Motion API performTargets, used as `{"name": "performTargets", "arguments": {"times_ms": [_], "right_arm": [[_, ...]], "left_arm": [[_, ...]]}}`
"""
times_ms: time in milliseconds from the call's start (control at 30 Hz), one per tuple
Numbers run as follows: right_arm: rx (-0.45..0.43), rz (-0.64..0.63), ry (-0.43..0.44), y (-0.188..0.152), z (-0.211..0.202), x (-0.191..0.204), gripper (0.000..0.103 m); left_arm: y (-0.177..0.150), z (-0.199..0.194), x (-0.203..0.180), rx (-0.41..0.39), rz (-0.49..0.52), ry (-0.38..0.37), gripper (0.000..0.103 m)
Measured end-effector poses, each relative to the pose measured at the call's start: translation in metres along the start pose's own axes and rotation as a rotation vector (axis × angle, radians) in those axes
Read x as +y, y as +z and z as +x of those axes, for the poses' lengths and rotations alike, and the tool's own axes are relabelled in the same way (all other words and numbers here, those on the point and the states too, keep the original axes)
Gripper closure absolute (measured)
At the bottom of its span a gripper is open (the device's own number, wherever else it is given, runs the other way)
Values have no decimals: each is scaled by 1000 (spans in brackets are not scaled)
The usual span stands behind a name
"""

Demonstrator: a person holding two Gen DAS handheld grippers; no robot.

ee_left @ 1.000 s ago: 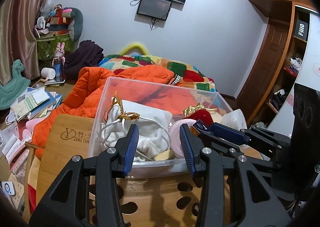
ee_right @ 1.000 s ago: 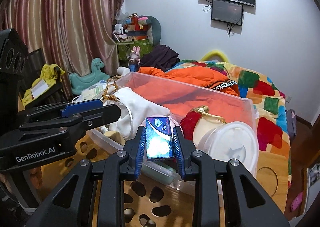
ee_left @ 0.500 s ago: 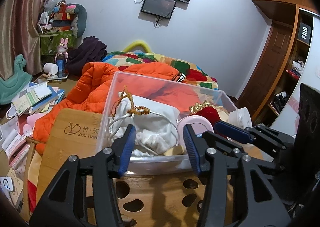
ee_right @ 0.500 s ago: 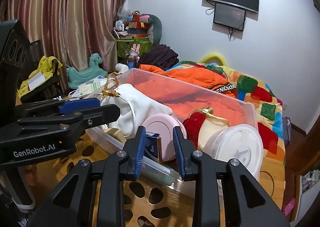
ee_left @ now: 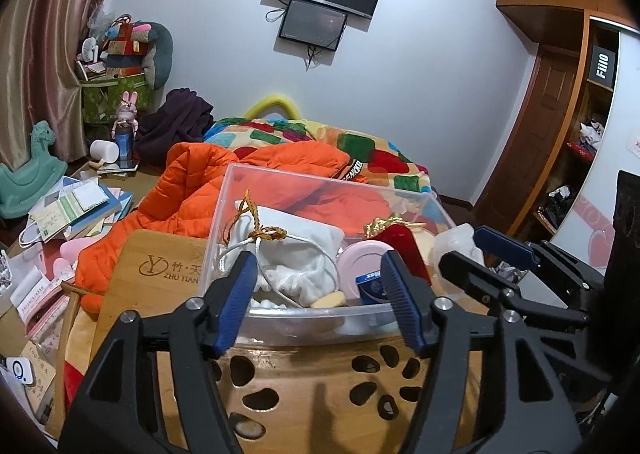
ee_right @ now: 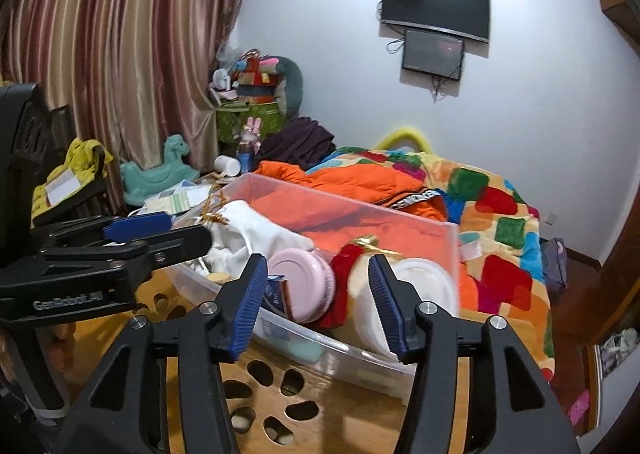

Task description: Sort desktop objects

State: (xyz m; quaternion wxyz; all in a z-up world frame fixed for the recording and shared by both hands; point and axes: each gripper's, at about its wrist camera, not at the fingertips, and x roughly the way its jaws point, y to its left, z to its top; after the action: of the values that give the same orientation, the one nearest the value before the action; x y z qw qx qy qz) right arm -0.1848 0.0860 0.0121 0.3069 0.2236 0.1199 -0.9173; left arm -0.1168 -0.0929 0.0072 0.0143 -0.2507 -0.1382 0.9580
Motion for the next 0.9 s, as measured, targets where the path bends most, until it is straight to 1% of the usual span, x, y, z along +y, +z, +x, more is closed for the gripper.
{"name": "performTargets", "arguments": {"times_ms": [200, 267, 333, 400, 500, 600, 700, 900], "right_arm": [[-41, 26, -34, -5, -25, -3, 38], [-53, 32, -39, -8, -34, -3, 34], [-65, 37, -49, -12, -44, -2, 25], [-77, 41, -61, -15, -51, -2, 22], [-92, 48, -83, -22, -62, -1, 19], [-86, 52, -98, -31, -69, 1, 12], [-79, 64, -114, -40, -75, 2, 6], [-60, 106, -164, -61, -85, -5, 3]], "left_arm": [[-3, -16, -8, -21, 12, 16, 36], [-5, -23, -12, -33, 24, 30, 33], [-8, -31, -17, -50, 44, 50, 31], [-12, -38, -23, -67, 61, 73, 26], [-21, -44, -30, -75, 77, 94, 21], [-30, -52, -36, -72, 85, 100, 19], [-38, -58, -40, -75, 90, 120, 15], [-53, -67, -46, -81, 101, 168, 9]]}}
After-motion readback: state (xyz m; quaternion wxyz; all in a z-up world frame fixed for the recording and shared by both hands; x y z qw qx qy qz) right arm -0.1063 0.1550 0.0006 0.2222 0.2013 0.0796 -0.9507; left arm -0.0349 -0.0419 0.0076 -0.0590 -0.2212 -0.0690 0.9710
